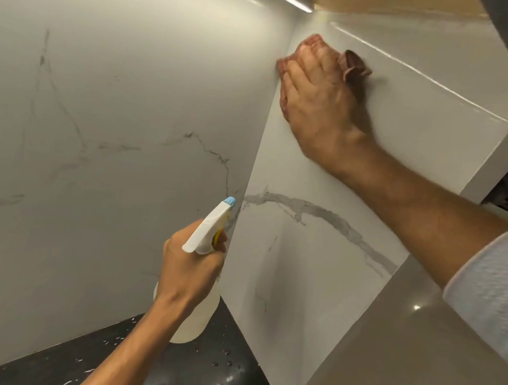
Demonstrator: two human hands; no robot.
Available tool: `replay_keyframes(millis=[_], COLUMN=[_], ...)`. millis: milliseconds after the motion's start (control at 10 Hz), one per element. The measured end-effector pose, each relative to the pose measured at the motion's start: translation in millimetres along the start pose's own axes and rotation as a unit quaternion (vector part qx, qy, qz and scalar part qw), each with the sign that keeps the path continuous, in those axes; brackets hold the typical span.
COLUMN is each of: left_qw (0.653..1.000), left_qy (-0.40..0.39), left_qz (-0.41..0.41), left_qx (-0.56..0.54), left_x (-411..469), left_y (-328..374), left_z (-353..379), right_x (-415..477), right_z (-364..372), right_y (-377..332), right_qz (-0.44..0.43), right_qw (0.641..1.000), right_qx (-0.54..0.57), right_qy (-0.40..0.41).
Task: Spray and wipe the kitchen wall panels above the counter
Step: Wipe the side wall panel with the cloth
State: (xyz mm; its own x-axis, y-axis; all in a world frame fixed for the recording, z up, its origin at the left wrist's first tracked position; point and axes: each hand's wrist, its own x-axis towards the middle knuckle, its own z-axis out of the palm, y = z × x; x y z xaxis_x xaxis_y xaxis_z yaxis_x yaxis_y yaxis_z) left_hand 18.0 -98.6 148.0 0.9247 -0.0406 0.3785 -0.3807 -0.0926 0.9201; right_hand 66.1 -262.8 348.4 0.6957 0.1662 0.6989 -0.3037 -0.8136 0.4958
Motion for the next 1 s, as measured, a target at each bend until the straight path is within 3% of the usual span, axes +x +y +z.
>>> replay_keyframes(millis=[100, 200, 300, 400, 500, 600, 700, 800, 900, 1000], left_qw=[1.0, 1.0, 1.0, 0.999, 0.999, 0.998, 0.998, 0.998, 0.998, 0.998], left_qy=[0.013, 0.012, 0.016, 0.029, 0.04, 0.038, 0.028, 0.028, 0.022, 0.022], left_qz=[-0.001, -0.004, -0.007, -0.017, -0.032, -0.049, -0.055, -0.057, -0.051, -0.052], left_qx=[-0.001, 0.005, 0.01, 0.015, 0.008, 0.009, 0.011, 0.024, 0.028, 0.02], left_x=[-0.6, -3.9, -7.1, -8.5, -13.4, -22.5, -26.2, -24.0, -21.8, -22.3], left_y=[-1.8, -3.8, -4.9, -6.4, -10.9, -16.4, -21.0, -22.7, -23.2, -24.4], left_z=[-5.9, -11.4, -12.7, -12.0, -16.8, -22.8, -27.9, -28.2, -22.6, -18.3], right_x=[-44.8, -90.0, -37.8, -46.8, -143.9, -248.1, -267.3, -186.5, -125.7, -177.2], right_z=[27.0, 52.5, 49.3, 58.5, 97.7, 113.5, 102.7, 102.2, 91.0, 98.7], right_y=[-30.6, -43.5, -31.0, -53.1, -98.5, -121.4, -112.3, -87.2, -73.4, -97.6], right_qz=[-0.088, -0.259, -0.083, 0.015, -0.141, -0.248, -0.294, -0.204, -0.135, -0.179], right_qw=[0.995, 0.953, 0.996, 0.999, 0.983, 0.919, 0.895, 0.957, 0.973, 0.965], right_qx=[-0.003, -0.015, 0.029, 0.034, -0.043, 0.001, 0.025, -0.074, -0.12, -0.086], right_qy=[-0.052, -0.156, 0.023, -0.017, -0.108, -0.306, -0.336, -0.195, -0.144, -0.171])
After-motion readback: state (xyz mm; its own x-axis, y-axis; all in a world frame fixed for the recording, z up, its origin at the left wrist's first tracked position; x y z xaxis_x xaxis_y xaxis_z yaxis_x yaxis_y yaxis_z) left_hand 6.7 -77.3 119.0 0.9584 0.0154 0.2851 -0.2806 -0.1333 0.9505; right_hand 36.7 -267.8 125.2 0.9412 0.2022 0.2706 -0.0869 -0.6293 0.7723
